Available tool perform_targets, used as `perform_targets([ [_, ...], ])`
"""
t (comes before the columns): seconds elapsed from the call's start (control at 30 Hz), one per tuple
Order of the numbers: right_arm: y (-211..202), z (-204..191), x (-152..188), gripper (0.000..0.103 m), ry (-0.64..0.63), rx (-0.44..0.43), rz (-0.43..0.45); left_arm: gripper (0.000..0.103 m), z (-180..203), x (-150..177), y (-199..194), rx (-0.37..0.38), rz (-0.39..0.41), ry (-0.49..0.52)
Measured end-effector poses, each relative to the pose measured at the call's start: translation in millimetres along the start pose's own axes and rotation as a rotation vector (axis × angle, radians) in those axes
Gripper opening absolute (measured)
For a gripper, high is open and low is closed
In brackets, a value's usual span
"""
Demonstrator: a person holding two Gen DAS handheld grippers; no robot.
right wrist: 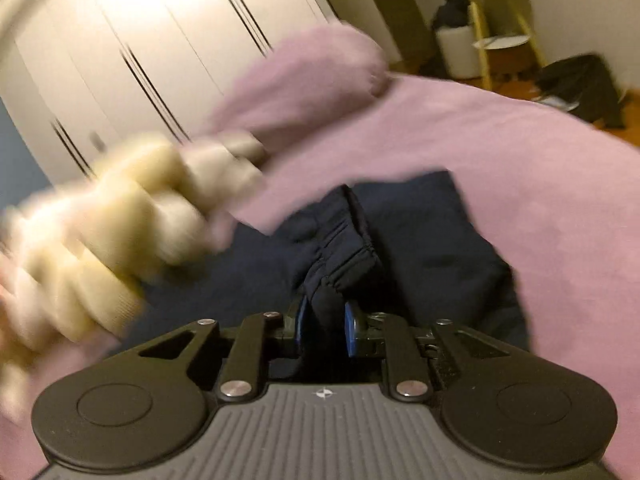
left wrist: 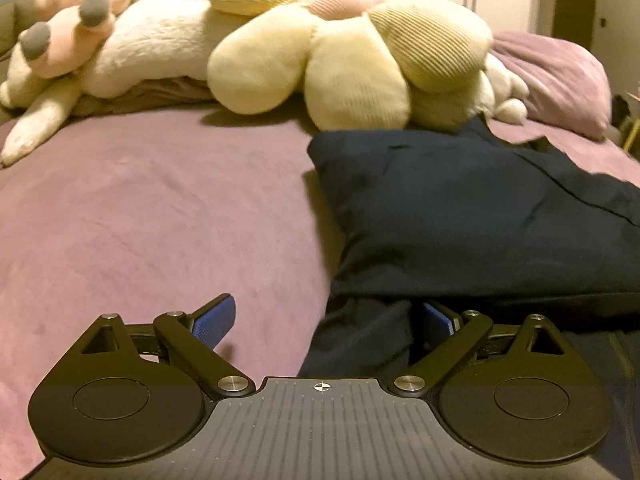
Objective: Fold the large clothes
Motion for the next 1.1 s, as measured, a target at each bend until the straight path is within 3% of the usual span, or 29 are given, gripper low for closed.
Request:
perform_targets([
  [0.07, 19.1, 7.4, 15.2, 0.023, -0.068, 0.082, -0.099, 0.097, -5.6, -0.2, -11.3, 0.014, 0.011, 0.001],
  [0.1, 16.6, 8.6, 17.1, 0.023, -0.081, 0.068, -0.086, 0.097, -9.5, -1.5, -19.5, 0.019, 0.029, 0.0],
  [0.2, -3.8, 7.1, 7.8, 0.039, -0.071, 0.054, -0.056, 0.098, -16.7, -13.8, -41.1, 0.032, 0.118, -0.029],
  [0.23, -12.0, 6.5, 3.0, 0.046, -0.063, 0.061, -0.019, 0.098, -15.9, -19.6, -44.1, 0.044, 0.136, -0.051],
  [0.27, -20.6, 4.8, -0.3, 0.047, -0.066, 0.07, 0.022, 0.098, -12.9, -26.1, -44.8, 0.064, 0.146, -0.071],
  [0.33, -33.0, -4.5, -4.9, 0.046, -0.083, 0.084, 0.104, 0.099, 3.5, -38.4, -41.5, 0.103, 0.151, -0.077],
  [0.4, -27.0, -18.9, -8.3, 0.043, -0.115, 0.057, 0.116, 0.099, 27.5, -46.6, -36.4, 0.129, 0.158, -0.044],
  [0.43, -18.8, -29.2, -6.4, 0.037, -0.145, 0.039, 0.098, 0.099, 40.0, -48.4, -32.0, 0.146, 0.153, -0.021],
  [0.5, 1.1, -48.3, 3.0, 0.034, -0.221, 0.015, 0.048, 0.1, 61.3, -49.6, -20.5, 0.169, 0.131, 0.016],
  [0.57, 27.2, -56.1, 16.9, 0.032, -0.271, 0.045, -0.026, 0.1, 76.4, -45.7, -7.4, 0.171, 0.085, 0.043],
  [0.6, 41.6, -52.4, 28.0, 0.032, -0.281, 0.073, -0.086, 0.1, 80.3, -42.3, -1.9, 0.168, 0.064, 0.049],
  [0.63, 45.9, -48.8, 37.1, 0.032, -0.29, 0.08, -0.092, 0.1, 82.6, -38.3, 2.9, 0.153, 0.053, 0.057],
  [0.67, 41.4, -47.8, 45.8, 0.031, -0.336, 0.072, -0.042, 0.1, 83.9, -34.5, 6.6, 0.14, 0.047, 0.071],
  [0.77, 28.5, -46.6, 62.9, 0.031, -0.435, 0.077, -0.004, 0.1, 84.7, -25.3, 9.6, 0.127, 0.035, 0.118],
  [0.93, 8.5, -37.1, 56.7, 0.031, -0.419, 0.054, -0.018, 0.1, 84.5, -22.3, 7.1, 0.125, 0.026, 0.164],
  [1.1, 15.8, -52.9, 57.8, 0.031, -0.474, 0.128, -0.05, 0.101, 84.4, -24.8, 7.8, 0.124, 0.001, 0.163],
])
Point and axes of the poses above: each gripper's, at about its wrist camera, not at the fingertips, and y roughly the way its jaws point, z to its right, x to its underside, the point moved 3 cm from there along y, roughly the way its jaws point, and after that the axes turned 2 degrees about y, right-handed, at the moved point
